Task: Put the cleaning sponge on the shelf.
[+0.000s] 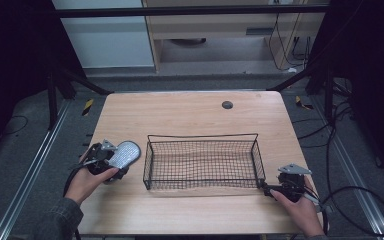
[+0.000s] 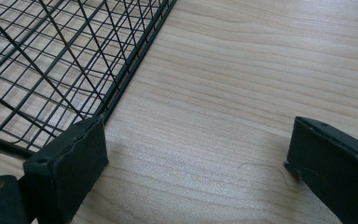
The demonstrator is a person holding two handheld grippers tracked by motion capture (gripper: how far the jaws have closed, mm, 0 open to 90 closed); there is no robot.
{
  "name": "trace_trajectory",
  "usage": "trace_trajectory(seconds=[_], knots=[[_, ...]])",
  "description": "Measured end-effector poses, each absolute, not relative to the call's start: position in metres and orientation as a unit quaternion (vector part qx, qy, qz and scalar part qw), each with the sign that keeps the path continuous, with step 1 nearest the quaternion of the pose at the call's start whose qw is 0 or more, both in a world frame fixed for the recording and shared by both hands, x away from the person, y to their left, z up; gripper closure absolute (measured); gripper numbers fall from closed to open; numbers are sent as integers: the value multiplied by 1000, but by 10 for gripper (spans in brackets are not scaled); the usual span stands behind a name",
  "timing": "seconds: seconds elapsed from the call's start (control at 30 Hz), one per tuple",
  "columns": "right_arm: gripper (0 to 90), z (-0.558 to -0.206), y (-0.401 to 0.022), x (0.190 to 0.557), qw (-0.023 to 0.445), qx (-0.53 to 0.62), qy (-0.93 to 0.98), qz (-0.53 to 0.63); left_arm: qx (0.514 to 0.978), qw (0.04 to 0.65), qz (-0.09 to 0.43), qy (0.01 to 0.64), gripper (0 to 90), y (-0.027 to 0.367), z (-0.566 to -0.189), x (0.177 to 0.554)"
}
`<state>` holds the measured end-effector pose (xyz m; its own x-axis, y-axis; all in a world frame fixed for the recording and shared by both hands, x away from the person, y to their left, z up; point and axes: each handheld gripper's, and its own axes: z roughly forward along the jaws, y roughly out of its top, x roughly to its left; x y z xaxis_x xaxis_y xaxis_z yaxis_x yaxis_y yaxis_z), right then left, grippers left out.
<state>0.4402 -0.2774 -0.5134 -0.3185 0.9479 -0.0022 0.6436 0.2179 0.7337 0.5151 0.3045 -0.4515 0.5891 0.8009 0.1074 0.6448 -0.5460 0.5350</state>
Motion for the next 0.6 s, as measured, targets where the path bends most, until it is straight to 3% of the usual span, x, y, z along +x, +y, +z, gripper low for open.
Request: trace_trajectory(seconds=[0.6], knots=[[51,-513,-277,440,234,534,745,325,864,195,148,439,36,315,-450,527]])
